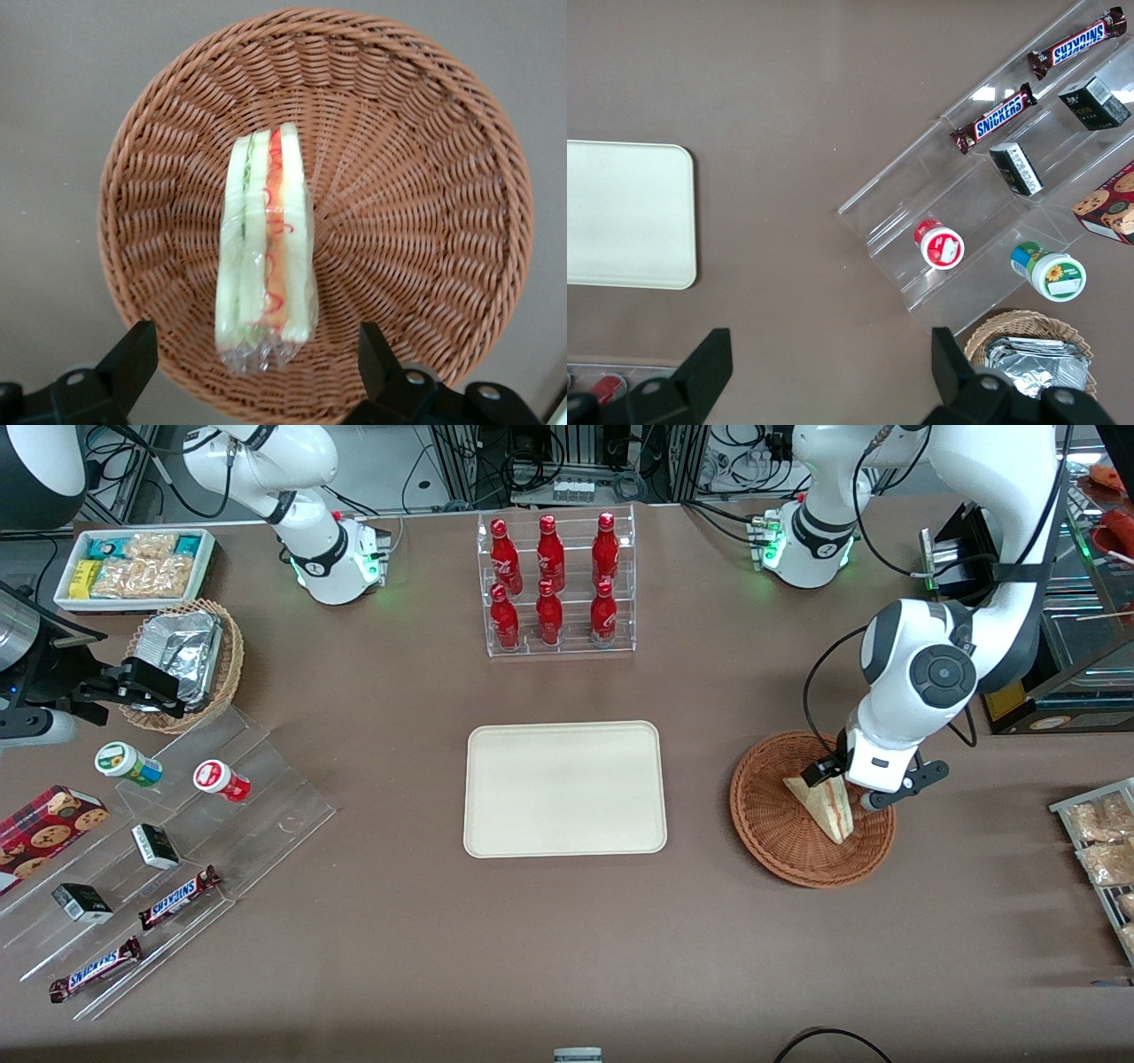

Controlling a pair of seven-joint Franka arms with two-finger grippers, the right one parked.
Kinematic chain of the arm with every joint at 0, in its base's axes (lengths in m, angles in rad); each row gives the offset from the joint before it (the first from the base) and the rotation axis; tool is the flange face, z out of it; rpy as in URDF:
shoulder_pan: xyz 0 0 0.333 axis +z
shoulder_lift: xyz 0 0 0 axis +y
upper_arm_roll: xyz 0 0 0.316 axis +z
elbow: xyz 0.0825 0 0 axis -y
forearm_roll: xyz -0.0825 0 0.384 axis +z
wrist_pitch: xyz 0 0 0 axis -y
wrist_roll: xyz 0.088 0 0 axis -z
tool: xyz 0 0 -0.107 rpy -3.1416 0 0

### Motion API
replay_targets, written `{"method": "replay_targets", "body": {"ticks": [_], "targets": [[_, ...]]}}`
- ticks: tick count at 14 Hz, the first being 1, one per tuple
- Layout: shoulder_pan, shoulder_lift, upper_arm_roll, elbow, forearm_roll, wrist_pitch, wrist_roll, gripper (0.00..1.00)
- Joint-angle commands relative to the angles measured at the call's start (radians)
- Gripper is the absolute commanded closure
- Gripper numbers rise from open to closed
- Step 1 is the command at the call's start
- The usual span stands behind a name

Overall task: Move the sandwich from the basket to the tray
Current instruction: 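Close the left gripper on the sandwich's crust edge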

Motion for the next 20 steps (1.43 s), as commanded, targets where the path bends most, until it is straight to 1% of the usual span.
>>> {"method": "replay_targets", "body": {"ticks": [1,4,5,6,7,8,9,13,17,20], "targets": [[0.001,0.030,-0.001,-0.002,0.016,0.054,-0.056,0.03],[0.001,0.049,-0.001,-0.024,0.016,0.102,-0.074,0.06],[0.001,0.050,-0.001,-0.036,0.016,0.121,-0.085,0.10],[0.001,0.050,-0.001,-0.047,0.016,0.134,-0.111,0.24],[0.001,0.050,-0.001,-0.048,0.016,0.134,-0.140,0.48],[0.001,0.047,-0.001,-0.047,0.017,0.128,-0.151,0.76],[0.001,0.044,-0.001,-0.047,0.017,0.122,-0.147,0.99],[0.001,0.018,-0.003,-0.033,0.019,0.056,-0.133,1.00],[0.000,-0.031,-0.007,0.086,0.019,-0.203,-0.021,1.00],[0.000,-0.040,-0.038,0.192,0.013,-0.367,0.106,1.00]]}}
